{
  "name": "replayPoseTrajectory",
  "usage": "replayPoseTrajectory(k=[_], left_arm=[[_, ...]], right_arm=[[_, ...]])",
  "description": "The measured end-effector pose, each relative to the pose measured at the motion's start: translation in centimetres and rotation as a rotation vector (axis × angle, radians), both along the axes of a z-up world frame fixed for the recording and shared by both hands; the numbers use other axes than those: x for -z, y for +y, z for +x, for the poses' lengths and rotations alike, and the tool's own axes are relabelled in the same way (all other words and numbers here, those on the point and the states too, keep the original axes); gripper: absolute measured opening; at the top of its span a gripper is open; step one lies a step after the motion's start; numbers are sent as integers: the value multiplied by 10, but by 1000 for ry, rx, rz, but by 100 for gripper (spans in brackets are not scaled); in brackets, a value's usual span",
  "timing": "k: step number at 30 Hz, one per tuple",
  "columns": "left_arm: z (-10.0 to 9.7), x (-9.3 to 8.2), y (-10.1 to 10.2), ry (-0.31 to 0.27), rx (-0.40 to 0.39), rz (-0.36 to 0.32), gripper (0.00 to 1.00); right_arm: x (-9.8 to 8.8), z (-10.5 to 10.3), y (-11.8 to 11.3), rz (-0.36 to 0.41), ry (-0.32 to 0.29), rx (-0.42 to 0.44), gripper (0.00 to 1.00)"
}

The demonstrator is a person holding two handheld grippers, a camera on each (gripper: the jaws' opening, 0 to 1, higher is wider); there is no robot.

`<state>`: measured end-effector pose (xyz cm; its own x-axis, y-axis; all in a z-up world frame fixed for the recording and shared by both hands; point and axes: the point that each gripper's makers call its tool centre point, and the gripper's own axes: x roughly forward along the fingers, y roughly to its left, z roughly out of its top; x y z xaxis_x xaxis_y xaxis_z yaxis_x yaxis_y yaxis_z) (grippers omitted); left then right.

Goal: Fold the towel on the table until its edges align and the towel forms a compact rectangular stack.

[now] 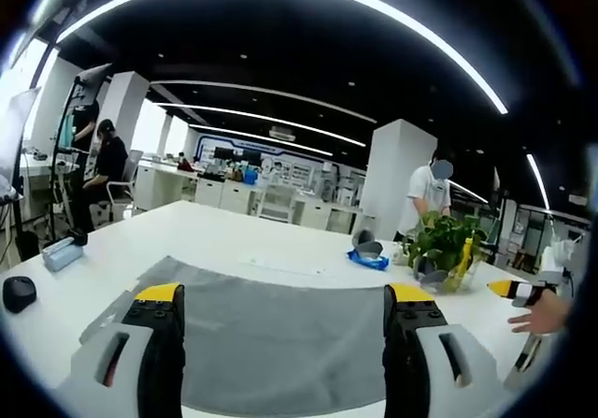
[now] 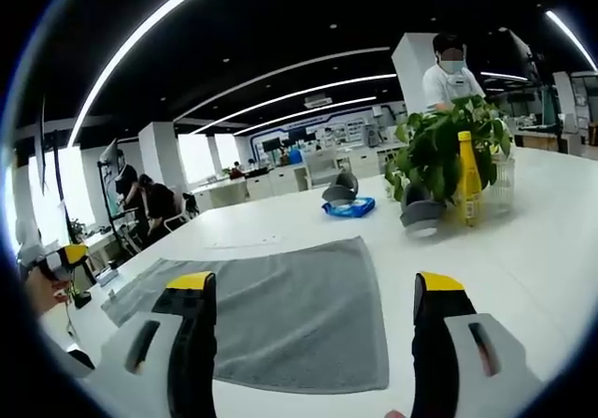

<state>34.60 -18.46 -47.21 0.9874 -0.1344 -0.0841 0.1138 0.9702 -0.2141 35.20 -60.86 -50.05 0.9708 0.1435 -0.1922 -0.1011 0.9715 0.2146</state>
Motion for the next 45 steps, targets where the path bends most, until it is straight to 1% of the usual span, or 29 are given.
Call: replayPoseTrajectory(k=[9,15,26,29,32,34,35,36,37,38,41,43,45], left_arm=[[-1,-2,1,-3,-8,4,90],[-2,-2,-2,-3,1,7,90],[-3,-5,-3,-9,7,-1,88],[-3,2,-3,12,13,-8,87],[-4,4,-5,22,18,2,84],[-3,7,-6,37,22,12,82],[-2,8,-6,45,21,9,82],[1,8,-8,57,31,-9,81],[3,5,-10,57,42,-20,81],[6,-1,-13,47,56,-20,81],[13,-18,-20,5,96,6,81],[18,-25,-21,1,111,4,81],[21,-29,-19,-5,116,-7,81]], right_arm=[[0,0,4,-7,2,-15,87],[-1,-1,4,-1,-2,-17,86],[0,0,0,16,7,0,81],[0,-1,0,53,17,10,79],[-2,-3,3,26,24,0,79],[-2,-6,4,8,47,-10,78],[-5,-7,4,8,46,-7,78],[-6,-8,3,9,43,-5,77],[-8,-8,2,11,41,-1,77],[-10,-8,0,13,42,10,77],[-15,-7,-3,17,38,33,77],[-20,-9,-4,9,42,52,77],[-26,-11,-5,3,31,67,77]])
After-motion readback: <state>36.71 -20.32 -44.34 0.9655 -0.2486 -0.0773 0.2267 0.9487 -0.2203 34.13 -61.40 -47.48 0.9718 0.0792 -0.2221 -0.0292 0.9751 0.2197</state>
